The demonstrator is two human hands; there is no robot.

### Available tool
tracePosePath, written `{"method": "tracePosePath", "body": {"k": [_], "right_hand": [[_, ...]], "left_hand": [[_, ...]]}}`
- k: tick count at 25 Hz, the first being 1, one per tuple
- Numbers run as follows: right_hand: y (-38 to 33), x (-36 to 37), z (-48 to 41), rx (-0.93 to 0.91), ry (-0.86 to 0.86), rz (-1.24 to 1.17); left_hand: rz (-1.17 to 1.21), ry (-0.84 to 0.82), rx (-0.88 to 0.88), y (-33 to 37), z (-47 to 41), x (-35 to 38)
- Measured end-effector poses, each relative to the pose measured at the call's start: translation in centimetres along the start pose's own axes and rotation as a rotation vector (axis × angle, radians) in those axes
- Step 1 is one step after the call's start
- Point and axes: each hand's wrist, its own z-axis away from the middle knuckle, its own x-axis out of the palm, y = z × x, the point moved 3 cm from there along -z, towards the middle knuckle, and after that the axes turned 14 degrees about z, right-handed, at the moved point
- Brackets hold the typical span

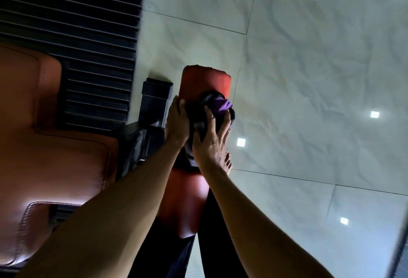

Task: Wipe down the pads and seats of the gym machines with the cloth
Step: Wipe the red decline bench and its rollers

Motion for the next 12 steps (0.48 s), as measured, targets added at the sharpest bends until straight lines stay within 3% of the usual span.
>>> {"method": "tracePosePath", "body": {"k": [3,6,12], "right_hand": [[-1.3,-1.1,-4.2,-0.025,0.019,0.067],[-1.2,-1.8,-7.3,0.044,0.068,-0.032],[0.2,-2.0,-4.5,0.359,-0.058,-0.142]], "left_hand": [[-0.035,-0.035,0.05,0.6,0.2,-0.3],[-0.02,-0.032,0.072,0.1,-0.1,-0.3],[-0.185,-0.058,0.056,0.2,0.3,-0.9]]}}
